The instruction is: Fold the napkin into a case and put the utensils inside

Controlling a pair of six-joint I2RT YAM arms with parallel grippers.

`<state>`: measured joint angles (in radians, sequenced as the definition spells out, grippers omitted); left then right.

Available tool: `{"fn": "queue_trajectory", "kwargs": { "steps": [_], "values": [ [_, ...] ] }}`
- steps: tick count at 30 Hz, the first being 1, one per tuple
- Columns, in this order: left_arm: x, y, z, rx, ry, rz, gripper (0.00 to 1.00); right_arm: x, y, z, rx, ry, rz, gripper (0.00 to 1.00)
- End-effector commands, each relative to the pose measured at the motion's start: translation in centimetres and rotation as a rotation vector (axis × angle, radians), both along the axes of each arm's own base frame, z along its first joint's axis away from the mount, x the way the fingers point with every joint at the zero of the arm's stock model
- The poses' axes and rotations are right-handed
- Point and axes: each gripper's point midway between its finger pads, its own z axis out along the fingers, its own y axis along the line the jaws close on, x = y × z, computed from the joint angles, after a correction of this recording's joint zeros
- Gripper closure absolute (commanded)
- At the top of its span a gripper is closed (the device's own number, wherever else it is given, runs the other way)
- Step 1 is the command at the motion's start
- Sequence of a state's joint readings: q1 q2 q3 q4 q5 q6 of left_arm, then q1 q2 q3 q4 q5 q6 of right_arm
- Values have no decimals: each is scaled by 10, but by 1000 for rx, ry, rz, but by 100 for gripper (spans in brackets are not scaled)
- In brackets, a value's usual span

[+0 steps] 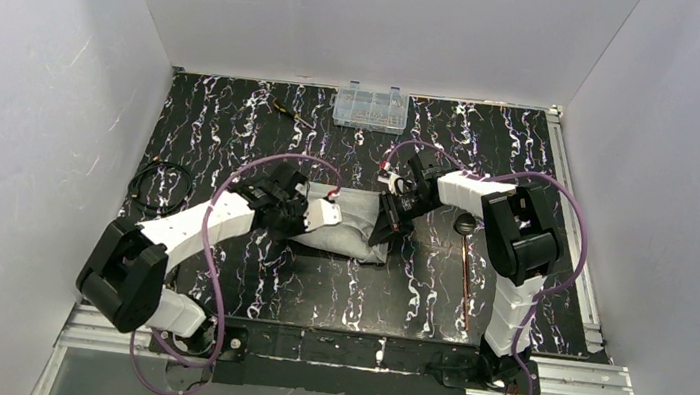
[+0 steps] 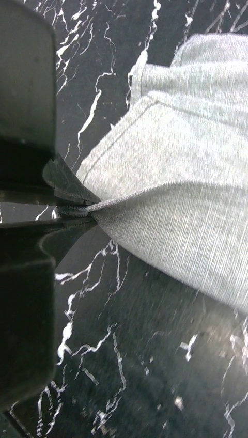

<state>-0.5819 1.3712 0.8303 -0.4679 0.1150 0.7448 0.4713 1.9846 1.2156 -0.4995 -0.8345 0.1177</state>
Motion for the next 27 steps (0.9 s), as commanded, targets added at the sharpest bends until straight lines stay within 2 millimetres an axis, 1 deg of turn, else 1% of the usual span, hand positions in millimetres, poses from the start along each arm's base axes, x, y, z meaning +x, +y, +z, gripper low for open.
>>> {"fn": "queue_trajectory", "kwargs": {
  "steps": [1,4,8,11,15,16,18,20,21,23,25,27],
  "values": [
    [26,-1,6,-29,-20,78,86,0,0,14,32,-23,7,99],
    [38,-3,2,-18,-28,76,84,1,2,13,36,-23,4,99],
    [42,-3,-6,-6,-29,73,82,5,2,14,33,-27,-3,99],
    [50,0,-12,11,-59,88,79,6,2,14,31,-21,-10,99],
    [66,3,-13,23,-111,133,78,8,0,15,21,-24,-18,99],
    [69,3,-13,19,-114,141,76,8,0,14,16,-27,-21,97],
    [70,3,-14,18,-113,146,72,11,-3,14,-11,-45,-33,82],
    [67,3,-18,20,-98,141,70,17,-4,18,-32,-87,-47,74],
    [64,4,-20,24,-89,137,68,21,-5,22,-41,-109,-55,66],
    [61,5,-24,32,-76,131,64,31,-7,27,-66,-150,-74,44],
    [61,7,-26,42,-73,135,60,39,-9,33,-89,-182,-89,34],
    [61,8,-26,43,-73,140,58,47,-13,38,-123,-227,-105,4]
  ]
}}
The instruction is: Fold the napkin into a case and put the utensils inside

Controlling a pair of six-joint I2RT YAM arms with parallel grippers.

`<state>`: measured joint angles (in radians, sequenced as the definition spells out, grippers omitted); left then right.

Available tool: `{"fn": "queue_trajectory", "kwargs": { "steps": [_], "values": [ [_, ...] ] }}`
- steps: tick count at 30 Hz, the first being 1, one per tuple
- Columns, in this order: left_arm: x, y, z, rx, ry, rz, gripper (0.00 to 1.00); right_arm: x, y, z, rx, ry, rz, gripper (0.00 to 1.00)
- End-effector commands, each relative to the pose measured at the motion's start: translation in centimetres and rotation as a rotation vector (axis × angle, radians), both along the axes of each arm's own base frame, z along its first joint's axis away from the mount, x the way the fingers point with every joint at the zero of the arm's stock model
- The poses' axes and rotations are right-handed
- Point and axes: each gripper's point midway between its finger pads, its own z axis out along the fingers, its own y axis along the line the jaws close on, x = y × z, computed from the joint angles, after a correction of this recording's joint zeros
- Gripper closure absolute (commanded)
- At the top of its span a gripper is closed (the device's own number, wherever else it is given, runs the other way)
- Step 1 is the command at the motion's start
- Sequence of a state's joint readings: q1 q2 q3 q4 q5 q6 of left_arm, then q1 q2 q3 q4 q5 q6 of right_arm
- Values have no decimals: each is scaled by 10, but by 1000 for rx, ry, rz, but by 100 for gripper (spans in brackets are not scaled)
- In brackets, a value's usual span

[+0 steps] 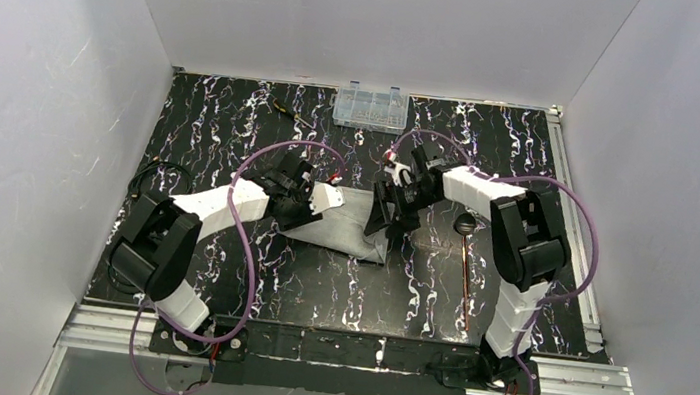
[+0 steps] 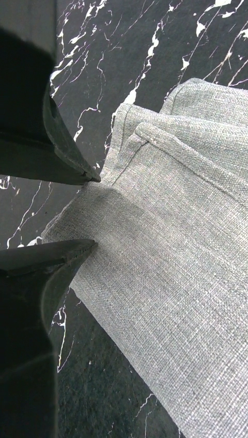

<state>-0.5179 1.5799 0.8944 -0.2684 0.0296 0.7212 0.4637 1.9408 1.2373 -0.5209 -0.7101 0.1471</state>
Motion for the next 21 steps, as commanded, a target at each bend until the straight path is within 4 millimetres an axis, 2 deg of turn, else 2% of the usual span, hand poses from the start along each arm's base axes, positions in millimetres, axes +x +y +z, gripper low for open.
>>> {"fn": "queue_trajectory", "kwargs": {
  "steps": [1,4,6,9,12,16,18,21],
  "values": [
    [-1,6,-2,10,7,21,58,33,-7,37,-52,-183,-47,1],
    [4,4,3,0,-6,38,56,41,-15,52,-77,-287,-82,1],
    [8,3,7,-13,-11,60,51,42,-19,62,-74,-340,-105,3],
    [10,2,18,-48,2,93,43,28,-25,68,-72,-352,-114,9],
    [7,-1,32,-118,38,129,39,6,-31,61,-92,-318,-118,15],
    [1,-1,46,-169,91,141,38,-20,-26,39,-132,-272,-106,20],
    [-2,-3,51,-177,106,124,38,-24,-16,32,-136,-261,-102,24],
    [-4,-7,55,-190,127,112,38,-16,-2,29,-115,-274,-136,39]
  ]
}}
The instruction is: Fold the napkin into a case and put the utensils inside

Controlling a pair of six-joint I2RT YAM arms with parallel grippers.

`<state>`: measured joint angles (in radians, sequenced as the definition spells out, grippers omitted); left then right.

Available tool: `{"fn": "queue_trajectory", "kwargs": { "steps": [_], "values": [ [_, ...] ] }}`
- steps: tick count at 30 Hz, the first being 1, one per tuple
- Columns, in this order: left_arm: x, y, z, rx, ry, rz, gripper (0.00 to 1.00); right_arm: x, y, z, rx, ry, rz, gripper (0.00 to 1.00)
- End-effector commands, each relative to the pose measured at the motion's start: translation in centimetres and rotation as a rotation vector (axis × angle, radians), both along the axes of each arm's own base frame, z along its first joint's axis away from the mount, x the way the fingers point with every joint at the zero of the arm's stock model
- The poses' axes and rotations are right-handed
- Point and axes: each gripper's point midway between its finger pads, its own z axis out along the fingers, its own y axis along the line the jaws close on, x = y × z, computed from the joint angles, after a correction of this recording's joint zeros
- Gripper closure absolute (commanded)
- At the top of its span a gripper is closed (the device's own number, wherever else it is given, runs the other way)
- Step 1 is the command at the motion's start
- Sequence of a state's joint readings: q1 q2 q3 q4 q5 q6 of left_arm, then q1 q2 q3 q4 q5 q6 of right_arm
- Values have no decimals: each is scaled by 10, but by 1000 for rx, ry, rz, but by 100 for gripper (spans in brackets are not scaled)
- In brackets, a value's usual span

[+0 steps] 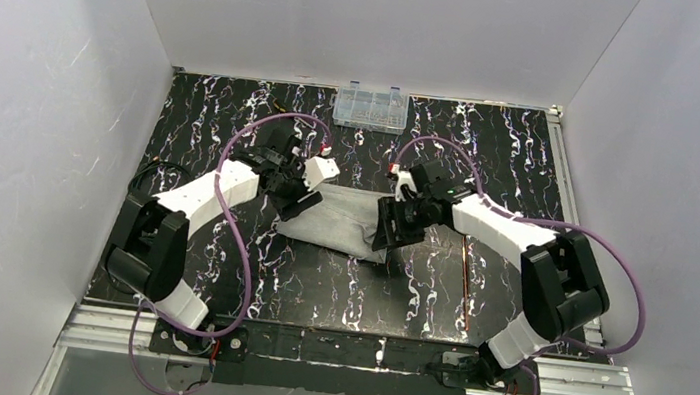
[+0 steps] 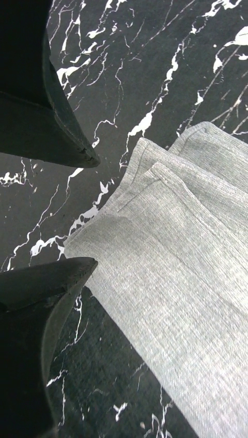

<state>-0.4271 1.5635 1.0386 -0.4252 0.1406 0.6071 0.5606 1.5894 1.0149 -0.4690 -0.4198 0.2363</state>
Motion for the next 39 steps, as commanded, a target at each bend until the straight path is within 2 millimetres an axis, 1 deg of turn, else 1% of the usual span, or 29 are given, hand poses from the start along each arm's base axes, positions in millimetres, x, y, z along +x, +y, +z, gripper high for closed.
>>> {"fn": "queue_trajectory", "kwargs": {
  "steps": [1,3,5,8,11,15,17,19,22,23,24,25,27,29,30,35,37,39],
  "values": [
    [-14,-11,19,-66,49,-32,38,19,23,1,47,-57,-61,44],
    [-14,-11,15,-64,51,-34,38,22,27,-3,48,-54,-74,51],
    [-15,-12,9,-62,65,-44,39,23,29,-9,36,-48,-76,53],
    [-21,-13,-5,-59,103,-70,40,23,26,-19,3,-43,-79,45],
    [-19,-9,-19,-30,105,-69,43,23,23,-23,-22,-50,-80,40],
    [-17,-4,-31,4,101,-79,48,23,23,-27,-37,-51,-74,39],
    [-20,-1,-35,13,107,-84,51,23,25,-31,-38,-45,-72,44],
    [-21,0,-37,18,110,-87,53,26,27,-31,-30,-55,-81,51],
    [-25,2,-38,23,116,-98,57,31,28,-27,-24,-78,-97,71],
    [-26,3,-39,26,115,-101,59,33,28,-24,-22,-85,-101,78],
    [-27,3,-39,26,115,-102,61,34,28,-22,-23,-90,-106,83],
    [-27,4,-39,27,114,-104,62,35,27,-20,-23,-95,-112,85],
    [-28,4,-39,27,114,-109,64,37,27,-16,-25,-102,-119,86],
    [-30,5,-41,27,119,-113,66,39,24,-17,-41,-109,-136,87],
    [-32,5,-42,29,124,-115,69,40,23,-18,-51,-112,-144,88],
    [-36,7,-45,35,141,-122,75,48,23,-29,-76,-116,-143,88],
    [-38,7,-45,35,150,-122,76,50,23,-33,-83,-112,-142,86],
    [-41,7,-45,29,160,-121,76,51,23,-37,-88,-102,-139,80]
  ]
}}
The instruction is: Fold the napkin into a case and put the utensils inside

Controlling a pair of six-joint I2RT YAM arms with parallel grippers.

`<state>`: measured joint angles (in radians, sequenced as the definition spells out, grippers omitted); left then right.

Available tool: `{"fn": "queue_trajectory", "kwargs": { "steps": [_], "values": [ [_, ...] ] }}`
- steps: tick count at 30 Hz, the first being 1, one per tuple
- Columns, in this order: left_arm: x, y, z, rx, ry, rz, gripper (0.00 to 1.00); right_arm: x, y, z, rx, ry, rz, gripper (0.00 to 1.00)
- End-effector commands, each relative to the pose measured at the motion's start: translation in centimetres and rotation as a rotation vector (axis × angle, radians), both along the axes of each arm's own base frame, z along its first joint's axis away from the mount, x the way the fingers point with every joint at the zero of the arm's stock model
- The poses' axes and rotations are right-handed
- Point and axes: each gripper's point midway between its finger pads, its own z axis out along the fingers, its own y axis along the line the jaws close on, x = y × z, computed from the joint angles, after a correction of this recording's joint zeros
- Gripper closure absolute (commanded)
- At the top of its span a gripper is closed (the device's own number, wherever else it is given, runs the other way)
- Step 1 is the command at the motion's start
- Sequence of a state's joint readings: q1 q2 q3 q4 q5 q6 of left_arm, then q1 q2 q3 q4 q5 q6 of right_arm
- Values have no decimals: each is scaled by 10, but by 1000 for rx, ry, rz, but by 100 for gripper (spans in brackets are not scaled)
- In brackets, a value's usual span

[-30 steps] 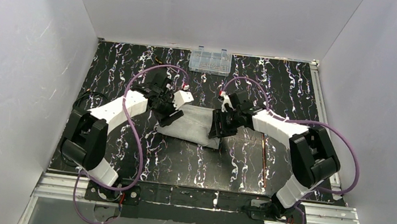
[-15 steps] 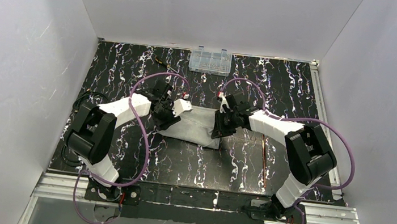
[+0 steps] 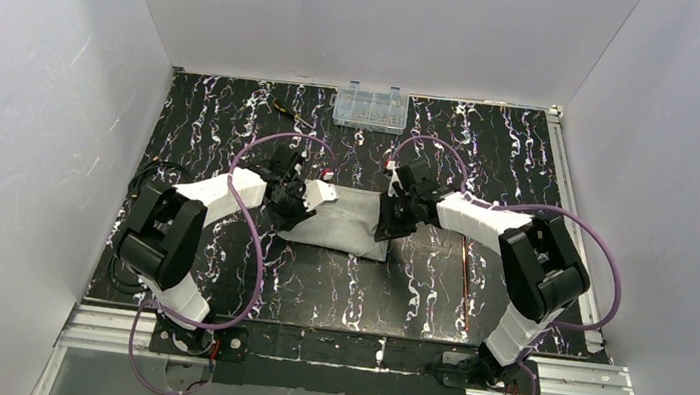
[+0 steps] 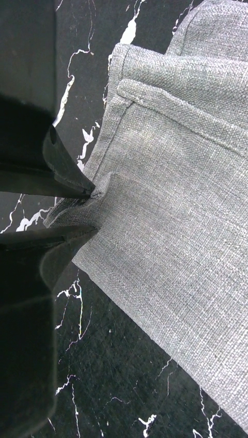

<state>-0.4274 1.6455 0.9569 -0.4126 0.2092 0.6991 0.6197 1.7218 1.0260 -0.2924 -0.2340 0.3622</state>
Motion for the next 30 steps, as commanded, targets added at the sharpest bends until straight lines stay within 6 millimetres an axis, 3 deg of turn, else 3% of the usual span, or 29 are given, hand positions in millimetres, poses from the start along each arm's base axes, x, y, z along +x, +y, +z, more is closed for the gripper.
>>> {"fn": "queue_trajectory", "kwargs": {
  "steps": [1,3,4,5,6,10,14,18,23,26,28,30],
  "values": [
    [-13,3,4,-4,30,-11,76,16,5,-1,-6,-28,-6,76],
    [-14,3,4,-8,35,-11,77,17,4,-1,-5,-18,-6,66],
    [-15,3,3,-9,38,-12,77,17,3,2,-3,-15,-7,56],
    [-15,3,3,-9,40,-11,77,17,3,7,-1,-18,-5,13],
    [-16,3,3,-9,41,-11,77,17,2,13,5,-23,-2,3],
    [-16,2,5,-16,40,-10,77,5,0,33,63,-11,5,1],
    [-16,2,5,-18,42,-6,78,-12,-7,30,76,15,6,1],
    [-15,1,10,-25,37,12,78,-10,-12,36,84,-18,-19,1],
    [-7,-4,38,-68,38,51,74,19,-38,54,23,-73,-197,1],
    [0,-11,64,-98,27,62,68,46,-29,80,168,-157,-251,1],
    [2,-14,78,-115,30,74,67,68,-23,94,154,-237,-233,1],
    [0,-16,89,-135,42,90,65,85,-16,94,110,-238,-189,1]
  ]
}}
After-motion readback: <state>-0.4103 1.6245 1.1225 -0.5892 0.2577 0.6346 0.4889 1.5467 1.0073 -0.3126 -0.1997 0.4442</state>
